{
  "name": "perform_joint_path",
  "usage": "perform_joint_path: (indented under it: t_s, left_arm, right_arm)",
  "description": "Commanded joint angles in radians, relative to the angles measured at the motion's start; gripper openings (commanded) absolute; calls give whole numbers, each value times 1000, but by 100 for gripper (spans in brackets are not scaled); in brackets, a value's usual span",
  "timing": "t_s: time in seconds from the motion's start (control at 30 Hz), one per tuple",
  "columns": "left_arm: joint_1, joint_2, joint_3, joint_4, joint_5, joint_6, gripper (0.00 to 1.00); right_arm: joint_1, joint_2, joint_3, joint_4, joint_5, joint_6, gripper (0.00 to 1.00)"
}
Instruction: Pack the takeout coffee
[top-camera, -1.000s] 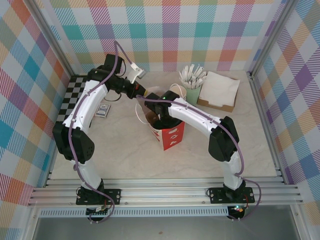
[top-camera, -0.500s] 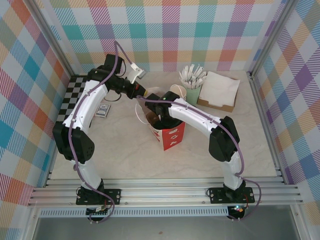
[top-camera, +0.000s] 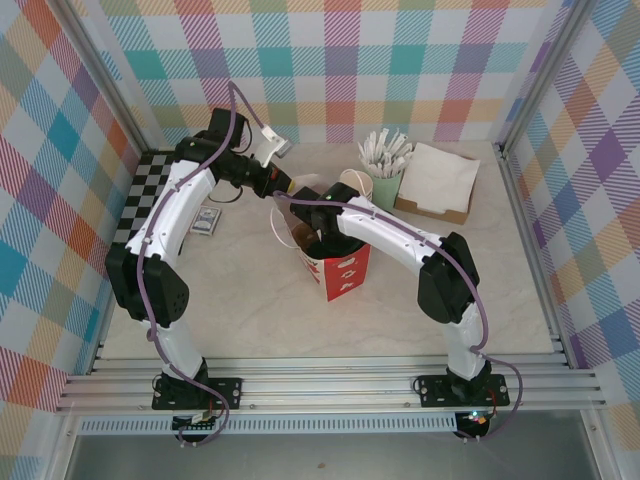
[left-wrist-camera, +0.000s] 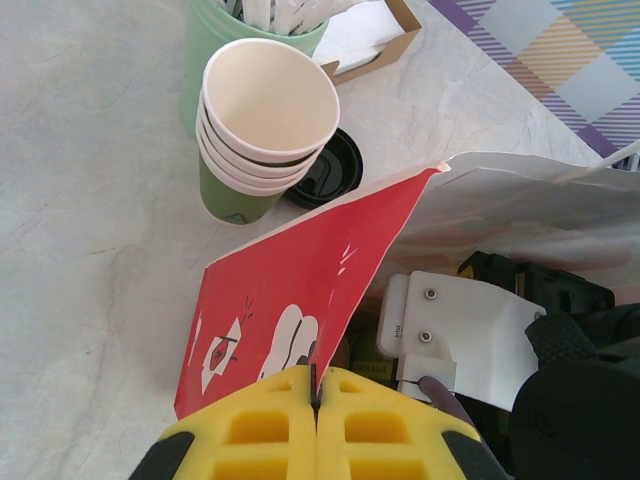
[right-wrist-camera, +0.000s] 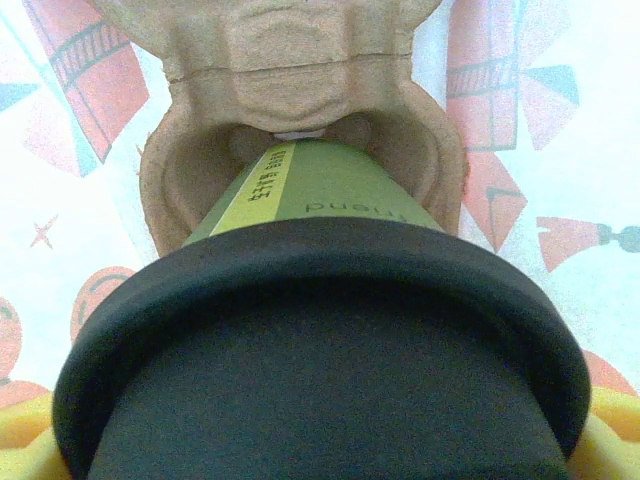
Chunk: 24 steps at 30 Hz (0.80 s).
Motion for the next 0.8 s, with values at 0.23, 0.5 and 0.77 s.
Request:
perform_joint_path:
  t_s: [0.23,0.5,0.77]
  left_arm:
    - [-3,2,26,-4,26,-5,0]
    - [-3,2,26,-2,31,-6,0]
    - [-2,4,29,1,37,-8,0]
  right_arm:
    - [-7,-25,-13,-25,-7,6,57]
    - [-8,-34,-12,-19,0,5,57]
    - [-7,-47,-11,-7,7,2,57]
